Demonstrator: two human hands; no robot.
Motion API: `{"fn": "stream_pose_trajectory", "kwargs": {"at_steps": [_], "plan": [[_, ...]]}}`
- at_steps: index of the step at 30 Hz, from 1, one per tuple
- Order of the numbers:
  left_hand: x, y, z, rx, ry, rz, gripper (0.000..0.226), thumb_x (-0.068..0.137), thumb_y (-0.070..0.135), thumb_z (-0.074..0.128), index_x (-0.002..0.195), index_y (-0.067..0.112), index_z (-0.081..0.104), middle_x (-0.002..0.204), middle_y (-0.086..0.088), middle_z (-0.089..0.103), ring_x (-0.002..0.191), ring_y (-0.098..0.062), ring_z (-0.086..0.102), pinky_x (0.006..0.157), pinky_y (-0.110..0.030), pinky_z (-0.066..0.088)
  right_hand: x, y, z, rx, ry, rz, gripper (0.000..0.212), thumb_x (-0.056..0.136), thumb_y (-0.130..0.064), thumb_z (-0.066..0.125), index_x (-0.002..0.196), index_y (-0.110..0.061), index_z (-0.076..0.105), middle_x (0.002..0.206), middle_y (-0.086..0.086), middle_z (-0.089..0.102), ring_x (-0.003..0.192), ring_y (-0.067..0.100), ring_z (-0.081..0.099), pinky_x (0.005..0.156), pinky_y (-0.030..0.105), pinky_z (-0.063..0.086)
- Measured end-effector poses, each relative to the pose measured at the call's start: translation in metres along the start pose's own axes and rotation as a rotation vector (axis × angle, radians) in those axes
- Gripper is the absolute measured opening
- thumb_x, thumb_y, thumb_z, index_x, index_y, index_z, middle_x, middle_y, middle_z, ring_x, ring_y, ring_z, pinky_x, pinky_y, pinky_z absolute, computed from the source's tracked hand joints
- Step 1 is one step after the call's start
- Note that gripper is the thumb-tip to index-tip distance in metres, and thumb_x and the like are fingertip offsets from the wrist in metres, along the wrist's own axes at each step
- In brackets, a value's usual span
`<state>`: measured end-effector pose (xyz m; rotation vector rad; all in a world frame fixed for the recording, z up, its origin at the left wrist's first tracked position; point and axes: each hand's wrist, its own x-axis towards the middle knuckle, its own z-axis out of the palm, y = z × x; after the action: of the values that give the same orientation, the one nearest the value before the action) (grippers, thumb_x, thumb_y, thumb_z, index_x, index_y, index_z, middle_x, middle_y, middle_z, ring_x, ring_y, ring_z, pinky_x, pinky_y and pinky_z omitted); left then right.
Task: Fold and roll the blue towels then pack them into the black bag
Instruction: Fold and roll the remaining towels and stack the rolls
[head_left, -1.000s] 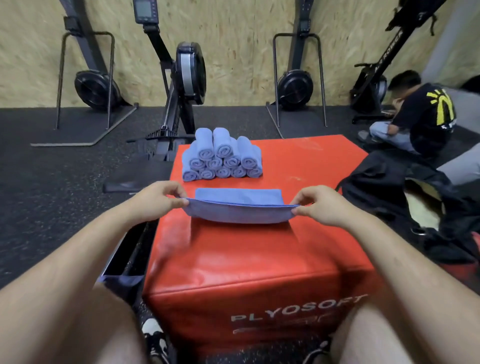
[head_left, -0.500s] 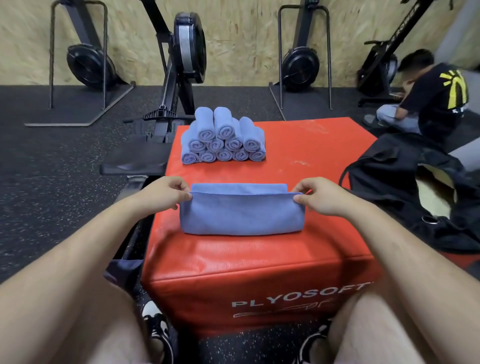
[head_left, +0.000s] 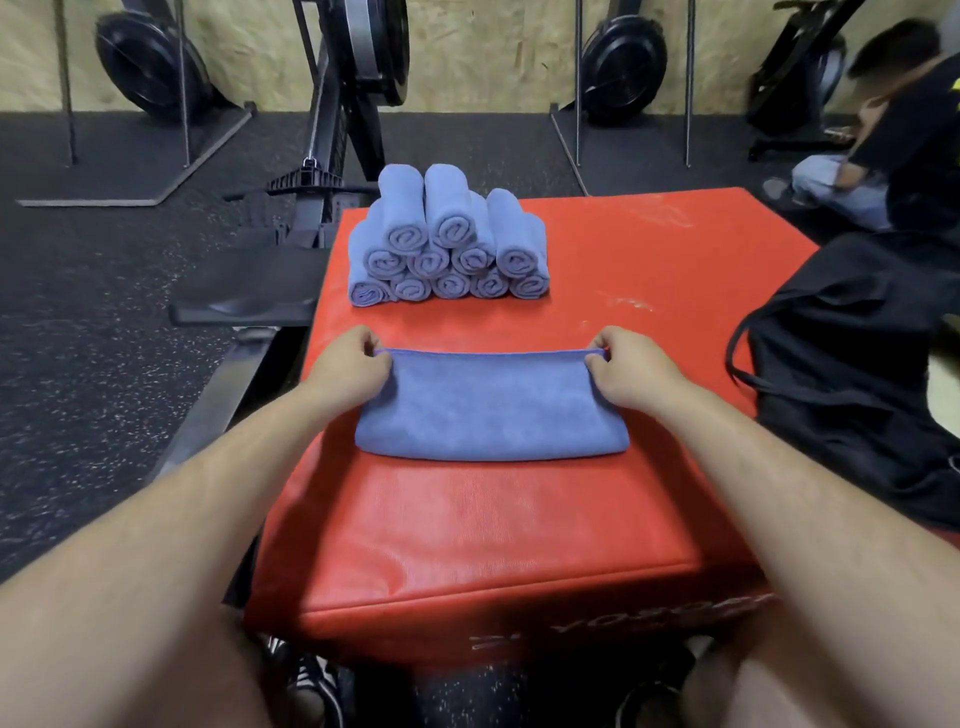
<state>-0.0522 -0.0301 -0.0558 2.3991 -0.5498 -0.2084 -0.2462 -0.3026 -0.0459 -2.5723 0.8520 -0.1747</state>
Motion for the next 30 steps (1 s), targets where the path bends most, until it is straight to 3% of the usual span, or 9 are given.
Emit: {"fn": "stream_pose_trajectory", "kwargs": {"at_steps": [5,8,10,12,14,19,26,30], "plan": [[0.007,-0.007,0.016,0.208,0.104,0.145,0.012,0.091,0.015,0.061,0.098,0.006,0.057,0.096,-0.016,0.059,0.093,-0.036,0.057,0.077,-0.038,0.041,0.001,-0.006,0.017,-0.150,0.073,0.052,0.025,0.095,-0.021,0.053,0.117,-0.009,0.054,0.118,0.020,0.061,0.106,0.040,0.060,0.082,0.041,0.046],[-0.008,0.010,0.029,0.466,0.276,0.315,0.025,0.087,0.027,0.060,0.105,0.010,0.061,0.108,-0.017,0.059,0.099,-0.039,0.056,0.080,-0.046,0.045,-0.012,-0.025,0.024,-0.395,0.285,-0.027,0.037,0.089,-0.020,0.057,0.124,-0.009,0.053,0.119,0.017,0.055,0.106,0.039,0.057,0.083,0.045,0.046],[-0.022,0.030,0.049,0.427,0.174,0.490,0.037,0.088,0.035,0.046,0.111,0.011,0.063,0.118,-0.014,0.061,0.107,-0.036,0.057,0.087,-0.046,0.048,-0.022,-0.045,0.038,-0.364,0.340,-0.216,0.037,0.083,-0.017,0.054,0.118,-0.008,0.059,0.119,0.017,0.059,0.108,0.038,0.058,0.083,0.046,0.047],[-0.036,0.044,0.072,0.357,-0.022,0.558,0.052,0.093,0.039,0.034,0.129,0.011,0.059,0.140,-0.013,0.055,0.129,-0.032,0.051,0.105,-0.046,0.042,-0.033,-0.063,0.058,-0.249,0.229,-0.350,0.046,0.086,-0.017,0.049,0.130,-0.006,0.058,0.138,0.017,0.056,0.129,0.036,0.051,0.100,0.046,0.044],[-0.044,0.046,0.089,0.357,-0.154,0.502,0.052,0.101,0.035,0.033,0.148,0.016,0.043,0.158,-0.007,0.037,0.146,-0.026,0.032,0.118,-0.047,0.026,-0.041,-0.072,0.074,-0.206,0.044,-0.330,0.052,0.097,-0.021,0.042,0.148,-0.010,0.042,0.157,0.011,0.037,0.147,0.029,0.030,0.117,0.043,0.029],[-0.041,0.031,0.086,0.409,-0.178,0.422,0.053,0.106,0.037,0.029,0.157,0.024,0.024,0.166,0.005,0.015,0.153,-0.018,0.009,0.123,-0.043,0.007,-0.037,-0.055,0.081,-0.229,-0.087,-0.220,0.058,0.105,-0.040,0.027,0.158,-0.019,0.021,0.166,0.002,0.012,0.154,0.021,0.007,0.123,0.045,0.008],[-0.036,-0.011,0.050,0.417,-0.173,0.330,0.059,0.104,0.052,0.023,0.158,0.030,0.018,0.166,0.007,0.006,0.154,-0.014,0.001,0.125,-0.039,0.000,-0.037,-0.009,0.060,-0.222,-0.096,-0.067,0.060,0.104,-0.050,0.018,0.159,-0.027,0.013,0.167,-0.003,0.002,0.154,0.014,-0.002,0.124,0.044,0.000],[-0.037,-0.026,0.035,0.384,-0.194,0.281,0.064,0.102,0.057,0.025,0.159,0.029,0.014,0.166,0.009,0.000,0.153,-0.009,-0.004,0.125,-0.041,-0.002,-0.040,0.003,0.057,-0.216,-0.085,-0.067,0.060,0.104,-0.049,0.016,0.159,-0.027,0.010,0.167,-0.005,-0.001,0.153,0.014,-0.004,0.124,0.043,0.000]]}}
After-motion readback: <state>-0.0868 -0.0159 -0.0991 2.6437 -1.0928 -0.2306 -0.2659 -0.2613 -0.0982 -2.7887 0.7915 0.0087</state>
